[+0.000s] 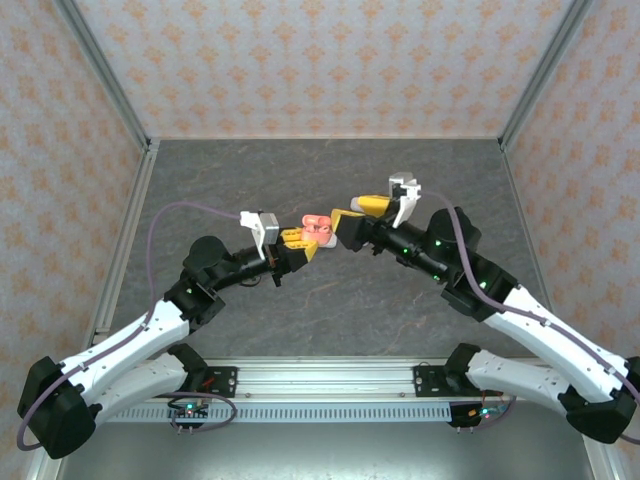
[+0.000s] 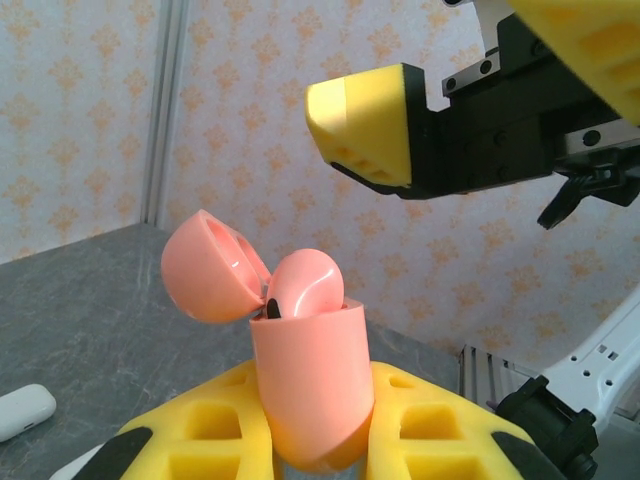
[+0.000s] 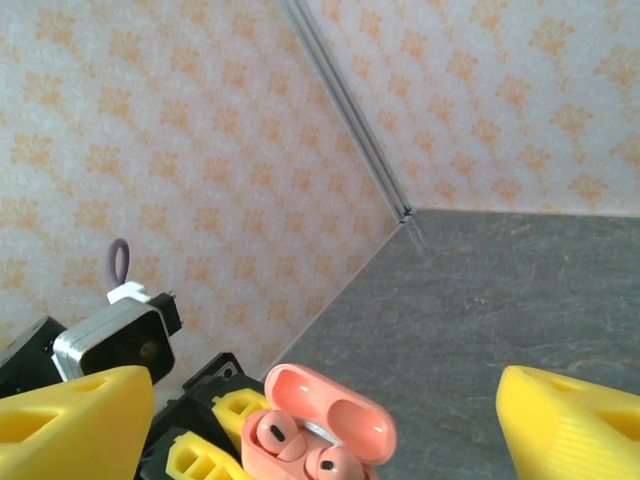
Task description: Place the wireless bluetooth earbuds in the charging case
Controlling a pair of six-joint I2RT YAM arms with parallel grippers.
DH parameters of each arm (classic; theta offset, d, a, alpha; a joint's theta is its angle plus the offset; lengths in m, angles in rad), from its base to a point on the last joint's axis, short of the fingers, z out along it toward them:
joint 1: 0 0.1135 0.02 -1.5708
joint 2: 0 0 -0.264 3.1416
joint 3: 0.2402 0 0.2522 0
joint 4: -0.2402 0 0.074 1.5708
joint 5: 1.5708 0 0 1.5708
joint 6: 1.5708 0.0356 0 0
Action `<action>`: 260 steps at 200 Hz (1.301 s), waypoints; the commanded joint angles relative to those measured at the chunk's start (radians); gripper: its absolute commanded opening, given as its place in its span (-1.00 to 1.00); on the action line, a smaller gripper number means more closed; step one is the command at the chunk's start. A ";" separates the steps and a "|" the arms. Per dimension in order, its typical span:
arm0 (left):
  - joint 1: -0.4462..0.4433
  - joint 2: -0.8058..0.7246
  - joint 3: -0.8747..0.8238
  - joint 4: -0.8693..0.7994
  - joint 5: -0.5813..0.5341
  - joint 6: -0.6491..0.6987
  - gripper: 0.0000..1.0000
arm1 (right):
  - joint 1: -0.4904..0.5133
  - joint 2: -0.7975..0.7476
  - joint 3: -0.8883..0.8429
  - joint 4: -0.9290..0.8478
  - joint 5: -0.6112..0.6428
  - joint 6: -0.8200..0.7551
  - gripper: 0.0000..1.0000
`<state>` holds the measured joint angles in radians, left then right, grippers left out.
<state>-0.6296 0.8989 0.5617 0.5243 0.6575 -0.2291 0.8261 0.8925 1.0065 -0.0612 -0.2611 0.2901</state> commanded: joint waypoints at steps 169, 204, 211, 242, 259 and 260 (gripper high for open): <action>-0.022 -0.005 0.027 0.028 0.014 0.026 -1.00 | -0.113 0.154 -0.016 0.249 -0.619 0.180 0.89; -0.021 0.000 0.028 0.028 -0.003 0.028 -1.00 | -0.111 0.138 -0.012 0.250 -0.643 0.166 0.73; -0.021 0.001 0.027 0.028 -0.005 0.029 -1.00 | -0.111 0.136 -0.012 0.246 -0.648 0.162 0.71; -0.021 0.002 0.027 0.023 -0.012 0.030 -1.00 | -0.109 0.110 -0.033 0.223 -0.638 0.141 0.60; -0.021 0.004 0.026 0.023 -0.015 0.029 -1.00 | -0.109 0.090 -0.054 0.218 -0.628 0.136 0.54; -0.021 0.005 0.026 0.023 -0.015 0.029 -1.00 | -0.108 0.089 -0.055 0.218 -0.628 0.137 0.54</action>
<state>-0.6483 0.8909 0.5640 0.5514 0.6743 -0.2108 0.7033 1.0393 0.9733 0.1059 -0.8261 0.4423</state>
